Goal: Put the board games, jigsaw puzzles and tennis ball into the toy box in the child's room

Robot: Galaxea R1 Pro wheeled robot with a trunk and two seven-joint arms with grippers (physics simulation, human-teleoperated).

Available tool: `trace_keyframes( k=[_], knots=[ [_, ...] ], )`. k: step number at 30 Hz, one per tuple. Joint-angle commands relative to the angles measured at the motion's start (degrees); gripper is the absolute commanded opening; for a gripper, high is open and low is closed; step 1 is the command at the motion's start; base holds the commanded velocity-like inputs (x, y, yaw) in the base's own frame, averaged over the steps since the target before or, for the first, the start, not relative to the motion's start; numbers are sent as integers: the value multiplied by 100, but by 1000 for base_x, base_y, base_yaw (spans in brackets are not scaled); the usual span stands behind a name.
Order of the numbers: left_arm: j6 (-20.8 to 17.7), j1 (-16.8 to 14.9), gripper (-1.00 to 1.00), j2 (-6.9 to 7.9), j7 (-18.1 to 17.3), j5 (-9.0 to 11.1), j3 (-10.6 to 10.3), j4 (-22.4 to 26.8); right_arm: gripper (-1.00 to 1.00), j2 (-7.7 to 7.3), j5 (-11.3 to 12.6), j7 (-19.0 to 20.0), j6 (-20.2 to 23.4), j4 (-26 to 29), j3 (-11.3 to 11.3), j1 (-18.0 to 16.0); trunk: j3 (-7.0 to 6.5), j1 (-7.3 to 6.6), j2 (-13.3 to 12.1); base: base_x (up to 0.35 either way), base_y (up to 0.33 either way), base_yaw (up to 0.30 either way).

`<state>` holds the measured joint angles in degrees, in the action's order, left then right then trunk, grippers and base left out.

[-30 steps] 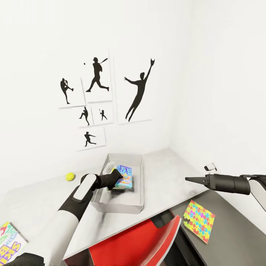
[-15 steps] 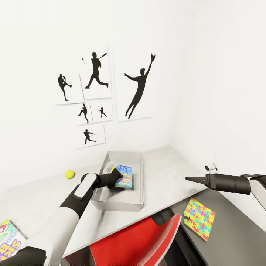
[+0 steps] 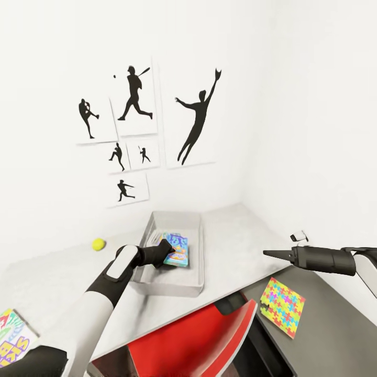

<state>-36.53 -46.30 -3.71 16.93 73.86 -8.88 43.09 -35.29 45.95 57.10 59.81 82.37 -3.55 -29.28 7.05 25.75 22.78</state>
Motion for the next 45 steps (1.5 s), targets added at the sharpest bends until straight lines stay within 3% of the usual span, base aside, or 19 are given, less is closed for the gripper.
trace_keyframes(
  k=[1, 18, 32, 45],
  knots=[
    [-10, -6, -100, -1, 42, 43, -7, 6, 100, -4, 1, 18, 19, -2, -6, -8, 23, 3, 14, 0, 0, 0],
    [-19, -11, -100, -18, 23, 62, -30, -3, 100, -4, 2, 19, 19, -2, -1, -8, 169, 3, 14, 0, 0, 0],
    [-59, -4, -100, -40, -350, 77, -49, -2, 100, -5, 2, 16, 19, -2, 3, -8, 193, 3, 14, 0, 0, 0],
    [-82, 9, -100, -114, -445, 84, -56, 6, 100, -5, 2, 12, 19, -2, 0, -8, 195, 3, 14, 0, 0, 0]
  ],
)
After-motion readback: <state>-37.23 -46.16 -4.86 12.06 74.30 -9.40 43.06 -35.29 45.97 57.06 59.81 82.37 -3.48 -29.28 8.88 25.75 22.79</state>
